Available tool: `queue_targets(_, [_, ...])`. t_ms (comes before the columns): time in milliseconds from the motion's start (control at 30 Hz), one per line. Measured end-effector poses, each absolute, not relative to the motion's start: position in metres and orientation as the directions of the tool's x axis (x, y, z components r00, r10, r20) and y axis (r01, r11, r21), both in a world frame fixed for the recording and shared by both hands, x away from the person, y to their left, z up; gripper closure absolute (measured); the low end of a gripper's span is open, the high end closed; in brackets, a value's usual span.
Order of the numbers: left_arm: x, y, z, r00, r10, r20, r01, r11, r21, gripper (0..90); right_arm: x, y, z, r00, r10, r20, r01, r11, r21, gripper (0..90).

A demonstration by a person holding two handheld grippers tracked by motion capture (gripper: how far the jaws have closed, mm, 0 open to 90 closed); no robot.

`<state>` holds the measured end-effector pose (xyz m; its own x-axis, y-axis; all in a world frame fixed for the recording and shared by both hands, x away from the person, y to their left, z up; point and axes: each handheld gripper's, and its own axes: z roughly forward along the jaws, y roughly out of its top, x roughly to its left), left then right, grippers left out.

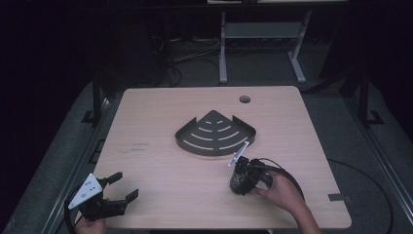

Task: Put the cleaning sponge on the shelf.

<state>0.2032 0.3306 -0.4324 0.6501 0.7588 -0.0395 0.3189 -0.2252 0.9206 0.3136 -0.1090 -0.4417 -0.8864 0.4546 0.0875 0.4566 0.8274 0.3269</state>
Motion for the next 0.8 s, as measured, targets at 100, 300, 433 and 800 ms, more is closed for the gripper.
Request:
queue_targets(100, [0.2032, 0.3307, -0.4324, 0.651, 0.758, -0.039, 0.318, -0.226, 0.921, 13.3, 0.3135, -0.1094, -0.4414, -0.887, 0.453, 0.093, 0.457, 0.827, 0.328, 32.5])
queue_targets(300, [0.2032, 0.3308, -0.4325, 0.649, 0.760, -0.039, 0.319, -0.226, 0.920, 13.3, 0.3151, -0.1120, -0.4399, -0.888, 0.448, 0.108, 0.456, 0.822, 0.341, 32.5])
queue_targets(433, [0.2032, 0.3304, -0.4324, 0.649, 0.759, -0.038, 0.318, -0.226, 0.921, 13.3, 0.3153, -0.1138, -0.4361, -0.888, 0.443, 0.119, 0.455, 0.813, 0.363, 32.6])
queue_targets(800, [0.2032, 0.3295, -0.4327, 0.648, 0.760, -0.041, 0.319, -0.222, 0.921, 13.3, 0.3196, -0.1172, -0.4319, -0.885, 0.446, 0.137, 0.463, 0.801, 0.380, 32.6])
